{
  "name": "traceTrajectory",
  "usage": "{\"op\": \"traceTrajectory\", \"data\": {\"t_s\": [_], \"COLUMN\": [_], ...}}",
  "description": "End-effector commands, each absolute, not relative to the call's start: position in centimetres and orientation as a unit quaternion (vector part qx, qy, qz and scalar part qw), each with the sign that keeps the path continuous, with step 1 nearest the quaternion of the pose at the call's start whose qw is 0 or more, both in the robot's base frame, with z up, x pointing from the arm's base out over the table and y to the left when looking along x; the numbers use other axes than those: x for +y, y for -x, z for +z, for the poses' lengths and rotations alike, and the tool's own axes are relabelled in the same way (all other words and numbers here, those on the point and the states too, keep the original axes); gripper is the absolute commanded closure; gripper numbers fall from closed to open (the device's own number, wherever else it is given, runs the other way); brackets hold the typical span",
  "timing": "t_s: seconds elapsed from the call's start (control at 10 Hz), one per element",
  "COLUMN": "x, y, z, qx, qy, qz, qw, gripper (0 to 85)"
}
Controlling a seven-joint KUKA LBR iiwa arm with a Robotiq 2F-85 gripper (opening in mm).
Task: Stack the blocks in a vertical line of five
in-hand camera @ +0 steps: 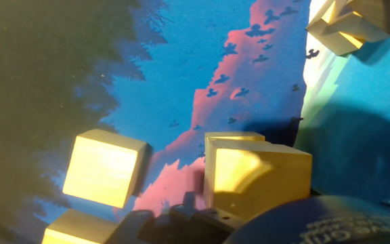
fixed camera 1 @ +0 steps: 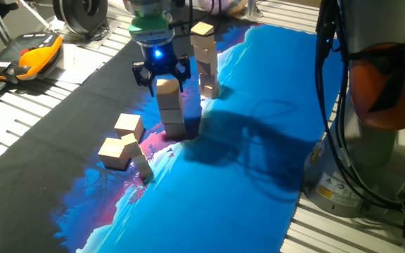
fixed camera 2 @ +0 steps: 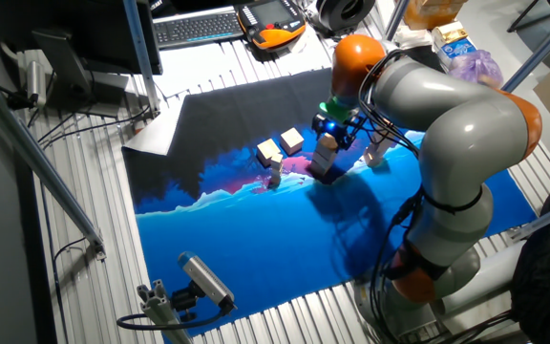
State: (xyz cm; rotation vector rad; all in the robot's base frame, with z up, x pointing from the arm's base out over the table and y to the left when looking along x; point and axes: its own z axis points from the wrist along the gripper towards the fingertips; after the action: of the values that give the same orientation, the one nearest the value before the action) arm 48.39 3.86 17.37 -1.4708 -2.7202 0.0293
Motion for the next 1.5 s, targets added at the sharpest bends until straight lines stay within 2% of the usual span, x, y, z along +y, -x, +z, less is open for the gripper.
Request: {"op": "traceTrajectory", "data": {"t_s": [0.0,0.5,0.6,0.7,1.0,1.1,1.2,1.4], "x": [3.9,3.9,3.6,3.1,1.5,1.3,1.3,1.3], "y": [-48.5,-49.0,-49.2,-49.7,-51.0,-51.0,-51.0,-51.0], "z": [17.8,19.7,20.0,20.3,21.3,21.3,21.3,21.3], "qx": [-0.878,-0.877,-0.878,-0.880,-0.893,-0.899,-0.902,-0.903], "qy": [0.477,0.479,0.476,0.471,0.437,0.425,0.420,0.413], "qz": [0.009,0.011,0.009,0.000,-0.042,-0.048,-0.047,-0.046], "qw": [0.028,0.046,0.049,0.057,0.094,0.093,0.093,0.107], "gripper": [0.0,0.0,17.0,17.0,68.0,85.0,85.0,85.0]}}
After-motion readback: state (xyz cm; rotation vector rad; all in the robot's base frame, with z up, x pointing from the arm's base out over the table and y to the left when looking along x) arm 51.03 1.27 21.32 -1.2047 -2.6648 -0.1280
